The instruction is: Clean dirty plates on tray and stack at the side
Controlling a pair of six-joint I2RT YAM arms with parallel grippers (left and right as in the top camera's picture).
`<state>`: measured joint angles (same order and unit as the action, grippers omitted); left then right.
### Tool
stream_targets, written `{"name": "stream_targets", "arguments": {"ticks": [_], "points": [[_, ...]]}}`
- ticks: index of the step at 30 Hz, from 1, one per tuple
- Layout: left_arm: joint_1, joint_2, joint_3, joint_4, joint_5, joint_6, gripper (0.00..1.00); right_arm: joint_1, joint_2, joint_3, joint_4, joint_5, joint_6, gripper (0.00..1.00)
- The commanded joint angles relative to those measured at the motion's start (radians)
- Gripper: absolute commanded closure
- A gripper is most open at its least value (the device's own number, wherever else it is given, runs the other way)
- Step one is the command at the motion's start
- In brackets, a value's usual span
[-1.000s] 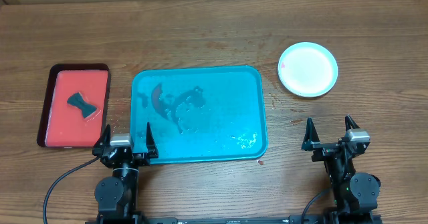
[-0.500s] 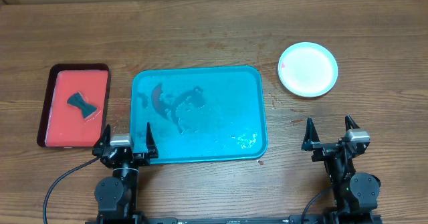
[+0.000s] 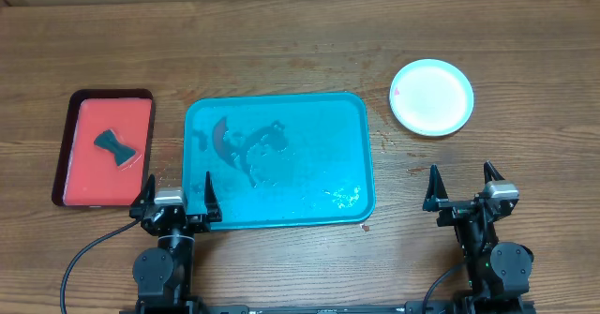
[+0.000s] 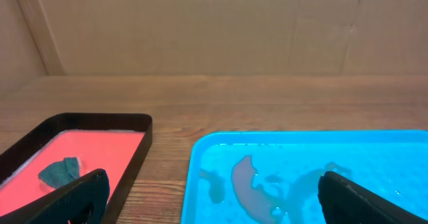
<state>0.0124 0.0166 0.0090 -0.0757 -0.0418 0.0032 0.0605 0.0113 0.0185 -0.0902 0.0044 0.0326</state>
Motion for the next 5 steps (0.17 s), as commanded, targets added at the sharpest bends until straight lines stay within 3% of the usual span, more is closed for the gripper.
{"name": "stream_targets", "arguments": {"ticks": [1, 5], "points": [[-0.006, -0.012, -0.004, 0.002, -0.006, 0.016, 0.00, 0.000, -0.008, -0.010, 0.006, 0.005, -0.003, 0.00], [-0.006, -0.012, -0.004, 0.002, -0.006, 0.016, 0.00, 0.000, -0.008, -0.010, 0.006, 0.005, -0.003, 0.00]]}}
